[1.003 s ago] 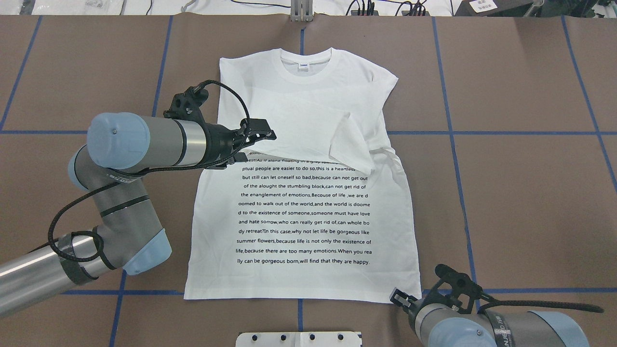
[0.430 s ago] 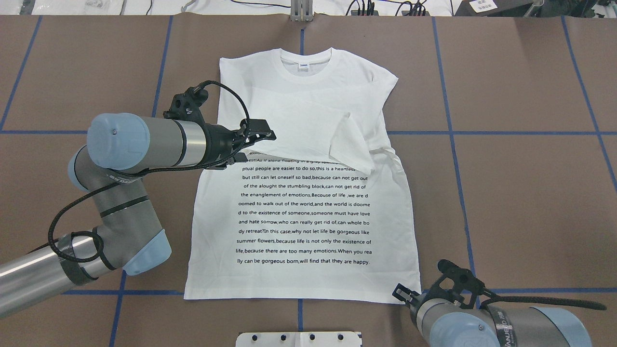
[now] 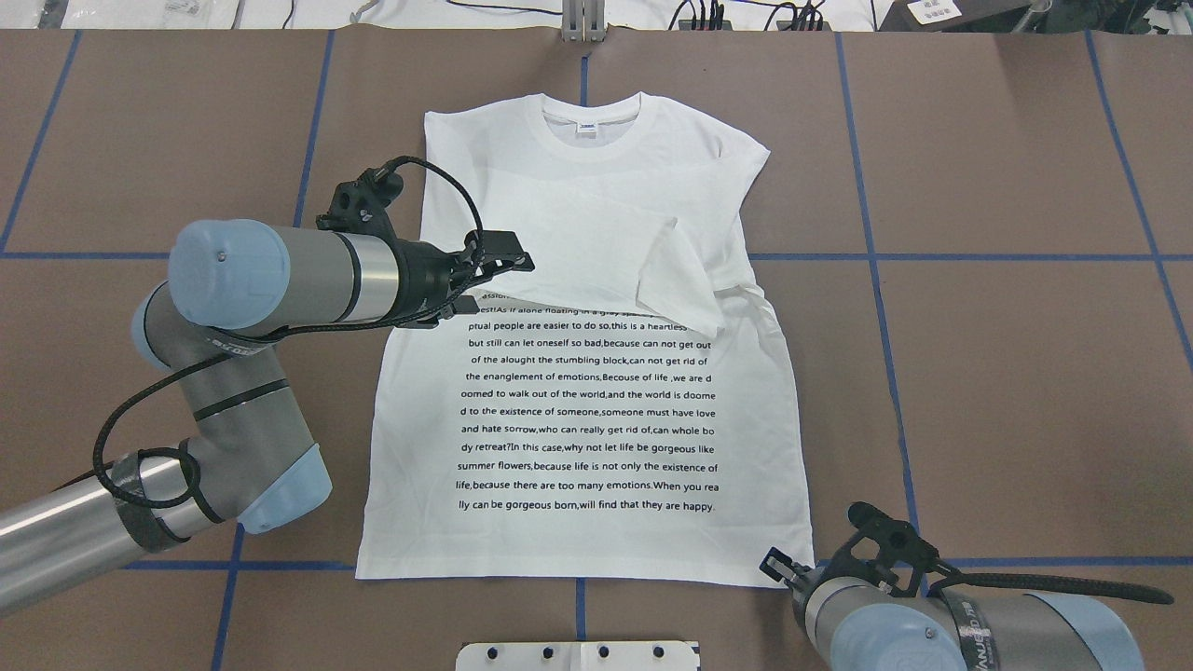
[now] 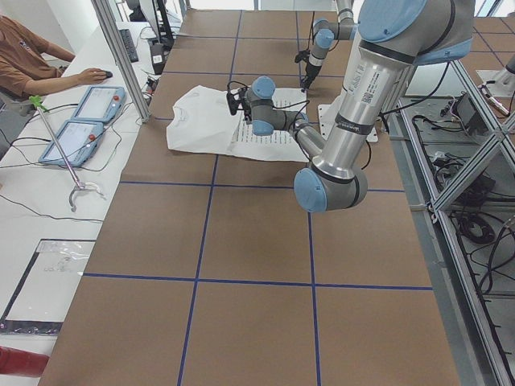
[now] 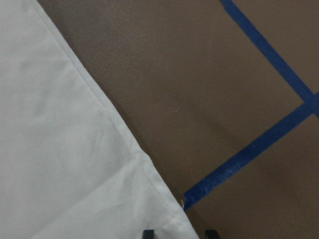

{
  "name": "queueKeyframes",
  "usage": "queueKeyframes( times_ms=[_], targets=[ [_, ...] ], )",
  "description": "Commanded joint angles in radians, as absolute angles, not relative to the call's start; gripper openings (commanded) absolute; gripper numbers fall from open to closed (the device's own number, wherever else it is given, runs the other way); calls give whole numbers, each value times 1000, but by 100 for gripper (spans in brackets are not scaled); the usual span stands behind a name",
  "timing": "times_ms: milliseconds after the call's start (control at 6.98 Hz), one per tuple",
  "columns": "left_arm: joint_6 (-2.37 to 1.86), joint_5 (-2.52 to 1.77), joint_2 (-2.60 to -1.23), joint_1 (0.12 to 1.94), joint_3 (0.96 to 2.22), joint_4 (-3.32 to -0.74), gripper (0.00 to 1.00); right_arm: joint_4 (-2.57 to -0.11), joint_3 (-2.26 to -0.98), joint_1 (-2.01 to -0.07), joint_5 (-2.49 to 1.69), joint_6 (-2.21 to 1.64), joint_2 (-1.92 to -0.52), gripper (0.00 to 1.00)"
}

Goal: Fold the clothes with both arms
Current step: 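Grasp the two hem corners nearest the robot with both grippers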

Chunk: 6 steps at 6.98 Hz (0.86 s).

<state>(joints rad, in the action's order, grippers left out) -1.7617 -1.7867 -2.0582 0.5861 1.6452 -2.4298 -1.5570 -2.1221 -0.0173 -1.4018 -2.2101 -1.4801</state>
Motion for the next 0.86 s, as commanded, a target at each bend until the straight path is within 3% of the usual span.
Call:
queueKeyframes(
  times_ms=[0, 287, 716],
  targets=[
    [-1769, -1786, -2056, 586, 1649, -2430, 99, -1557, -2126, -29, -1405, -2218, -1479, 0],
    [-1778, -1783, -2007, 563, 1728, -2360, 99, -1557, -2166, -40, -1410, -2218, -1482, 0],
    [-1864, -1559, -1867, 292, 1977, -1866, 99, -1557, -2187, -55, -1411, -2218, -1488, 0]
  ],
)
